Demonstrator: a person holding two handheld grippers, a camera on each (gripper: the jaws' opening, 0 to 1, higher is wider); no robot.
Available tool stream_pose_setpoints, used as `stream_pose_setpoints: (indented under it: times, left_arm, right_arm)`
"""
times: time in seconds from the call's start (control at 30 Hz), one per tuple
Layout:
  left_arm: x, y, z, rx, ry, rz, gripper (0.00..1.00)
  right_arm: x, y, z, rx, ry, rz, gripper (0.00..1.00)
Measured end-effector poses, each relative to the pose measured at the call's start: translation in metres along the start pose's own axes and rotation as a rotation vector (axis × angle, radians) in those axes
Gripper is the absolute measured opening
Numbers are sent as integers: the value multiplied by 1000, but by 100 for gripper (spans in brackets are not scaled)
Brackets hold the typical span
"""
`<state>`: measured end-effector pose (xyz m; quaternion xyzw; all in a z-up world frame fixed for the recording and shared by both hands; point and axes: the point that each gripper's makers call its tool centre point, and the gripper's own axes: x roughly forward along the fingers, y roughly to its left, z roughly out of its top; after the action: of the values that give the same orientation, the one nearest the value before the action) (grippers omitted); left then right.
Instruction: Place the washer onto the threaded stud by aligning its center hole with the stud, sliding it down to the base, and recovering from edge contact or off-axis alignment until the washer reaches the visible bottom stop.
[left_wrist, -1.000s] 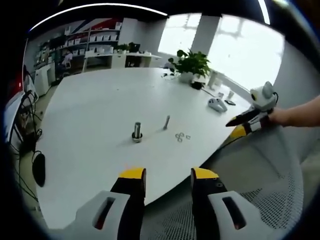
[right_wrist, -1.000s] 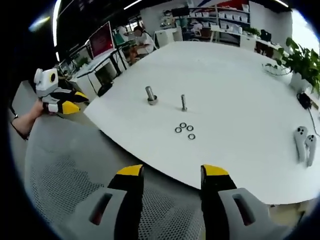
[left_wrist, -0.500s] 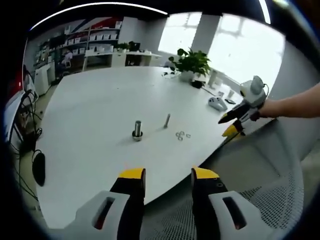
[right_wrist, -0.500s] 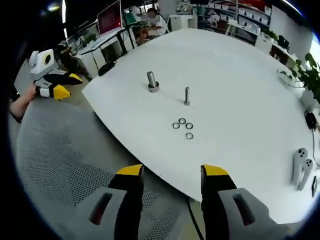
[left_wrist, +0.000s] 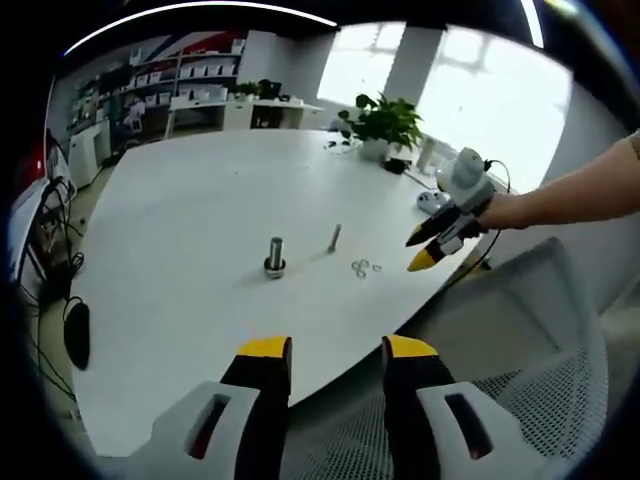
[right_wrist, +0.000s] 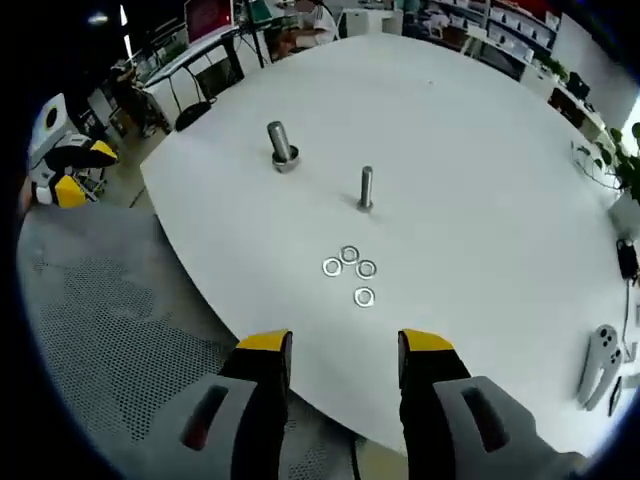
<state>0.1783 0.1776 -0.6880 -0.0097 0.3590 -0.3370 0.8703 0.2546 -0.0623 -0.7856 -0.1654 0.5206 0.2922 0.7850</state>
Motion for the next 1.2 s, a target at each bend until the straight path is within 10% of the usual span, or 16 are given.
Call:
stream_pose_setpoints:
  times: [1.2]
  left_arm:
    - [1, 3, -6, -1, 35, 27, 31]
  right_arm:
    - [58, -14, -1, -141, 155, -16, 27]
